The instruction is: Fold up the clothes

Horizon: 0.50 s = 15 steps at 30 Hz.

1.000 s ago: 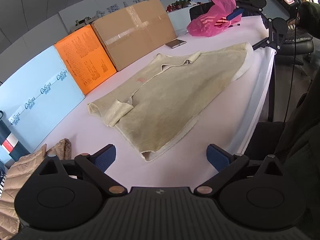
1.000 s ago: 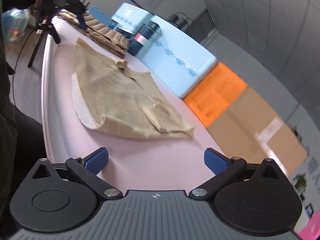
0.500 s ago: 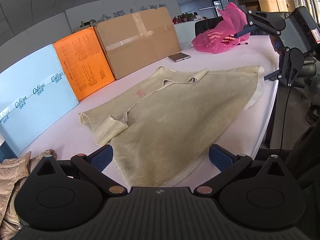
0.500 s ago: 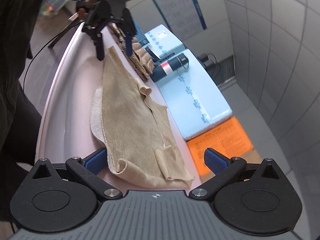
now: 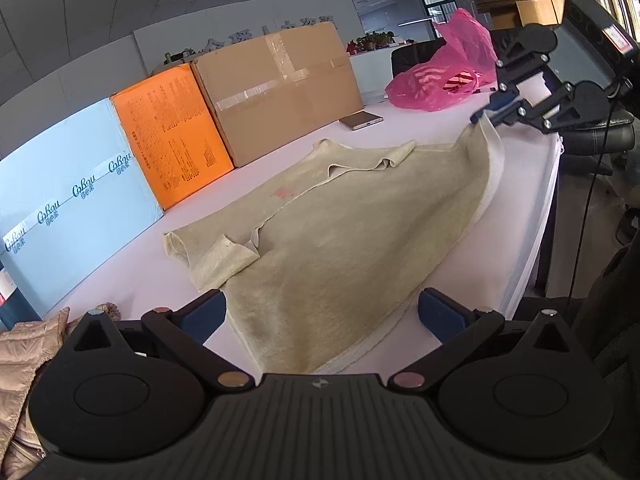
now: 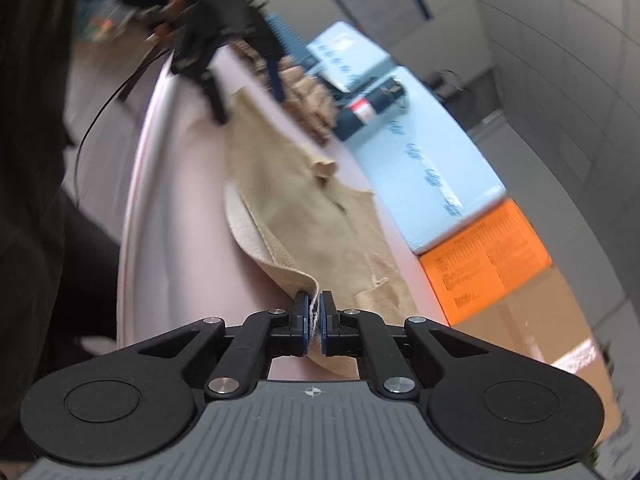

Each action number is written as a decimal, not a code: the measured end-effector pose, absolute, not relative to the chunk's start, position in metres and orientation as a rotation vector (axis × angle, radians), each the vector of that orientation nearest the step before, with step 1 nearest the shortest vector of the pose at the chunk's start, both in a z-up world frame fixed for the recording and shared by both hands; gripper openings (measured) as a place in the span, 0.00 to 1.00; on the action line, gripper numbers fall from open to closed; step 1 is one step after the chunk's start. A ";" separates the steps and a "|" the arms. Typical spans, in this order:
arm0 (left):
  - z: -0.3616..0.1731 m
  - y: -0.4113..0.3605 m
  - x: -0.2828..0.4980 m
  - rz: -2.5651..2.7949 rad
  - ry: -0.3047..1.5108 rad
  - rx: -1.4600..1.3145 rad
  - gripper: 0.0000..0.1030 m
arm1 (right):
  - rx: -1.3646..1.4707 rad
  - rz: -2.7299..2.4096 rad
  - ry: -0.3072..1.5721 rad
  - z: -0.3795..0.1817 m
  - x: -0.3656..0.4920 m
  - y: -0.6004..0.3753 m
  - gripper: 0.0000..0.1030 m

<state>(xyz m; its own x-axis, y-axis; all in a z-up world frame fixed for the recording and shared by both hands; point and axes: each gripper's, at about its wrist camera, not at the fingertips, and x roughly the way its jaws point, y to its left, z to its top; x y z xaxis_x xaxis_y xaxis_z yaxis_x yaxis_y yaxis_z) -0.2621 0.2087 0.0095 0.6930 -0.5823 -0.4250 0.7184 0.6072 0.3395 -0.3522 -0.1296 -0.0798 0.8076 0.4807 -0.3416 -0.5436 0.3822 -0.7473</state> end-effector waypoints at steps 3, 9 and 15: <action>0.010 0.205 -0.265 -0.760 0.260 0.563 1.00 | -0.874 0.615 0.054 -0.066 -0.348 -0.137 0.05; 0.006 0.195 -0.279 -0.715 0.162 0.693 1.00 | -0.722 0.578 0.045 -0.050 -0.340 -0.152 0.05; -0.011 0.173 -0.301 -0.605 -0.031 0.955 1.00 | -0.707 0.570 0.048 -0.051 -0.339 -0.153 0.05</action>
<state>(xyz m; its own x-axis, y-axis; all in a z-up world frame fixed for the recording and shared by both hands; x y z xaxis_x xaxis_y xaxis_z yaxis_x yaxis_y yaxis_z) -0.3011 0.1732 -0.0113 0.8351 -0.4976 -0.2346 0.4708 0.4260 0.7725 -0.3394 -0.1527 -0.0511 0.8475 0.4786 -0.2296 -0.5102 0.6155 -0.6007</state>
